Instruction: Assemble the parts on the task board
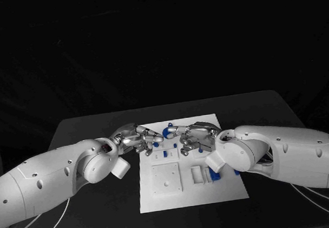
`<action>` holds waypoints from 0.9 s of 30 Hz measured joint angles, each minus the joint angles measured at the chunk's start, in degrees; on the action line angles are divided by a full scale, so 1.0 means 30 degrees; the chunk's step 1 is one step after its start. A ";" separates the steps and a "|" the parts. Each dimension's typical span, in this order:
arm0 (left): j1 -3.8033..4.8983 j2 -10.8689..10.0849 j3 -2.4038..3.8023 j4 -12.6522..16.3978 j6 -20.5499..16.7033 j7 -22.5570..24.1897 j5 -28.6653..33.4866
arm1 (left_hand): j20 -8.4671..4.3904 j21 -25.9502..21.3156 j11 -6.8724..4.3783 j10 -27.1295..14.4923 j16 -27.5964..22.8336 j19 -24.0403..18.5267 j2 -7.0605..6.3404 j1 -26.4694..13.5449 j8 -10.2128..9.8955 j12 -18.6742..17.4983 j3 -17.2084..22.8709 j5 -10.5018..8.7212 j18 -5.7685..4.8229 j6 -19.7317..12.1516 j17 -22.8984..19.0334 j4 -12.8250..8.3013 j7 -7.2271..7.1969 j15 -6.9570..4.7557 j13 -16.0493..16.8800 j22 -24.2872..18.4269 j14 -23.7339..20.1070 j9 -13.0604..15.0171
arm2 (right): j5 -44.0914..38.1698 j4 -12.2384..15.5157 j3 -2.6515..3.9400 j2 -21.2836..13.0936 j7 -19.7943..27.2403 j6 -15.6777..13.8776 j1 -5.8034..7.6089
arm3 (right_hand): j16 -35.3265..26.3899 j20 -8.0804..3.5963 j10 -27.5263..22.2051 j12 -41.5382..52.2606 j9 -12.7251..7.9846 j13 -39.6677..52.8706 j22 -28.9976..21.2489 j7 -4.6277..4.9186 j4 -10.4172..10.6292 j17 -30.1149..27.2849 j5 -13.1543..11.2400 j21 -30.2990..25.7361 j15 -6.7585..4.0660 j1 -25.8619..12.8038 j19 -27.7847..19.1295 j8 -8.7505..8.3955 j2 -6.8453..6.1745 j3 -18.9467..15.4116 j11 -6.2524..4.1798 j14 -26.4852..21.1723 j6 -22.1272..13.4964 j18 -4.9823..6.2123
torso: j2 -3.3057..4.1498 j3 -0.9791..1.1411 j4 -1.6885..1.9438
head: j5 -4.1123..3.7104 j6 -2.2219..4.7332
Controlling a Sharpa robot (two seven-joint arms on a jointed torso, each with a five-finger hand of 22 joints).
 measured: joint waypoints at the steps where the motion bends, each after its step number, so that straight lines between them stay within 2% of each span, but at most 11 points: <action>1: 0.0000 -0.0004 0.0000 -0.0015 -0.0004 0.0000 -0.0005 | 0.0000 0.0000 0.0000 0.0000 0.0000 0.0000 0.0000 0.0000 -0.0001 0.0000 0.0000 0.0000 0.0000 0.0000 0.0000 0.0000 -0.0001 0.0000 0.0011 0.0001 0.0000 -0.0002 | 0.0033 -0.0041 0.0000 -0.0005 0.0096 -0.0027 0.0000 | 0.0000 0.0000 0.0000 0.0000 0.0000 0.0000 -0.0001 0.0000 -0.0049 0.0000 0.0000 0.0000 0.0000 -0.0006 -0.0001 0.0000 -0.0006 0.0049 0.0000 0.0000 0.0000 0.0001 | 0.0000 0.0000 -0.0002 | 0.0000 0.0000; 4: 0.0000 -0.0023 0.0000 -0.0065 -0.0058 0.0004 -0.0008 | 0.0000 0.0000 0.0000 0.0000 -0.0226 0.0000 0.0000 -0.0001 0.0001 0.0001 0.0000 0.0000 0.0000 -0.0237 -0.0173 0.0000 0.0042 0.0001 0.0044 0.0001 0.0000 -0.0037 | 0.0102 -0.0205 0.0010 -0.0027 0.0398 -0.0141 0.0000 | 0.0000 0.0000 0.0000 0.0000 0.0000 0.0001 0.0000 0.0000 -0.0160 0.0005 0.0000 0.0000 0.0000 -0.0083 0.0000 0.0000 -0.0083 0.0160 0.0000 0.0000 0.0000 0.0001 | -0.0004 -0.0004 0.0000 | 0.0015 0.0011; 7: 0.0000 -0.0057 0.0000 -0.0183 -0.0252 0.0061 0.0018 | -0.0077 0.0000 0.0099 -0.0611 -0.0949 -0.0077 0.0002 0.0001 -0.0020 -0.0452 -0.0132 0.0003 0.0001 -0.0708 -0.1211 0.0133 0.0152 0.0031 -0.0037 0.0000 -0.0315 -0.0232 | 0.0120 -0.0405 0.0022 -0.0044 0.0685 -0.0261 0.0000 | 0.0000 0.0000 0.0000 0.0000 0.0001 0.0001 0.0000 0.0000 -0.0239 0.0025 0.0000 0.0000 0.0000 -0.0085 0.0000 0.0000 -0.0085 0.0239 0.0000 0.0001 0.0001 -0.0001 | -0.0004 -0.0007 -0.0002 | 0.0022 0.0022; 10: 0.0001 -0.0111 0.0010 -0.0422 -0.0619 0.0160 0.0071 | -0.0095 -0.0020 0.0264 -0.1400 -0.1466 -0.0121 -0.0060 0.0065 -0.0061 -0.1774 -0.0144 0.0003 -0.0001 -0.1178 -0.1674 0.0030 0.0433 0.0198 -0.0691 -0.0085 -0.0565 -0.0597 | 0.0121 -0.0592 0.0034 -0.0065 0.0928 -0.0377 0.0000 | 0.0000 -0.0070 0.0000 0.0000 0.0001 0.0011 0.0000 0.0000 -0.0256 0.0025 0.0000 0.0000 0.0000 -0.0085 -0.0070 -0.0001 -0.0085 0.0256 0.0000 0.0000 0.0001 0.0001 | -0.0004 -0.0005 -0.0011 | 0.0033 0.0031; 12: 0.0008 -0.0142 0.0013 -0.0639 -0.0977 0.0219 0.0084 | 0.0106 -0.0242 0.0411 -0.1992 -0.1894 -0.0325 -0.0176 0.0086 -0.0060 -0.2670 -0.0052 0.0004 -0.0002 -0.1601 -0.1926 -0.0107 0.0631 0.0400 -0.1123 -0.0206 -0.0828 -0.0790 | 0.0118 -0.0708 0.0043 -0.0073 0.1073 -0.0457 0.0000 | 0.0000 -0.0070 0.0000 0.0000 0.0001 0.0011 0.0000 0.0000 -0.0344 0.0043 0.0000 0.0000 0.0000 -0.0085 -0.0070 -0.0001 -0.0084 0.0345 0.0000 0.0001 0.0001 0.0001 | -0.0004 -0.0005 -0.0013 | 0.0038 0.0037; 17: 0.0050 -0.0143 0.0016 -0.1095 -0.2112 0.0241 -0.0457 | 0.0370 -0.0896 0.0702 -0.2507 -0.2815 -0.0588 -0.0756 -0.0451 -0.0038 -0.4898 -0.0509 0.0003 -0.0002 -0.2896 -0.2485 -0.0078 0.0979 0.0678 -0.2163 -0.0803 -0.0955 -0.0983 | 0.0003 -0.0932 0.0057 -0.0078 0.1343 -0.0599 0.0008 | 0.0000 -0.0070 0.0000 0.0000 0.0002 0.0011 0.0000 0.0000 -0.0402 0.0043 0.0000 0.0000 0.0000 -0.0078 -0.0070 -0.0001 -0.0078 0.0403 0.0000 0.0000 0.0001 0.0001 | -0.0004 -0.0004 -0.0011 | 0.0044 0.0060; 18: 0.0074 -0.0124 0.0016 -0.1191 -0.2381 0.0205 -0.0765 | 0.0422 -0.1060 0.0810 -0.2399 -0.2979 -0.0536 -0.1025 -0.0442 0.0112 -0.5320 -0.0862 0.0003 0.0000 -0.2993 -0.2590 0.0061 0.1018 0.0678 -0.2197 -0.1004 -0.0956 -0.0983 | -0.0064 -0.0979 0.0061 -0.0079 0.1389 -0.0622 0.0010 | 0.0000 -0.0069 0.0000 0.0000 0.0002 0.0011 0.0001 0.0000 -0.0429 0.0043 0.0000 0.0000 0.0000 -0.0079 -0.0069 -0.0001 -0.0078 0.0429 0.0000 0.0001 0.0001 0.0002 | -0.0002 -0.0002 -0.0011 | 0.0055 0.0064; 21: 0.0183 -0.0014 0.0023 -0.1514 -0.3377 -0.0023 -0.2354 | 0.0491 -0.1382 0.0885 -0.2323 -0.3372 -0.0466 -0.1294 -0.0328 0.0296 -0.6312 -0.1464 0.0003 0.0001 -0.2999 -0.2797 0.0288 0.1025 0.0832 -0.2233 -0.1359 -0.0965 -0.0983 | -0.0536 -0.1164 0.0078 -0.0083 0.1554 -0.0716 0.0017 | 0.0000 -0.0070 -0.0067 0.0000 0.0002 0.0011 0.0001 0.0000 -0.0626 0.0042 0.0000 0.0000 0.0000 0.0078 -0.0069 -0.0001 -0.0221 0.0469 -0.0067 0.0001 0.0001 0.0001 | -0.0004 -0.0002 -0.0011 | 0.0081 0.0092; 25: 0.0343 0.0299 0.0025 -0.2056 -0.4667 -0.0486 -0.5676 | 0.0647 -0.1631 0.1146 -0.2198 -0.3790 -0.0310 -0.1648 0.0028 0.0392 -0.7902 -0.1944 0.0003 0.0000 -0.3067 -0.2990 0.0360 0.1095 0.0951 -0.2260 -0.1690 -0.0846 -0.0981 | -0.1598 -0.1482 0.0112 -0.0091 0.1771 -0.0860 0.0038 | 0.0000 -0.0070 -0.0069 0.0000 -0.0023 -0.0064 0.0001 0.0000 -0.0984 0.0009 -0.0001 -0.0001 0.0000 0.0511 -0.0070 -0.0001 -0.0239 0.0501 -0.0069 0.0001 0.0001 0.0002 | -0.0004 -0.0002 -0.0013 | 0.0119 0.0110; 27: 0.0428 0.0501 0.0027 -0.2346 -0.5275 -0.0793 -0.7709 | 0.0650 -0.1661 0.1157 -0.2186 -0.3924 -0.0307 -0.1789 0.0185 0.0392 -0.8543 -0.1952 0.0003 0.0001 -0.3068 -0.3042 0.0370 0.1095 0.0962 -0.2259 -0.1766 -0.0836 -0.0981 | -0.2159 -0.1638 0.0134 -0.0091 0.1875 -0.0935 0.0056 | 0.0000 -0.0015 -0.0069 0.0000 -0.0022 -0.0114 0.0001 0.0000 -0.1175 -0.0041 0.0000 0.0000 0.0000 0.0552 -0.0123 -0.0001 -0.0198 0.0485 -0.0068 0.0001 0.0001 0.0002 | -0.0002 -0.0005 -0.0013 | 0.0139 0.0126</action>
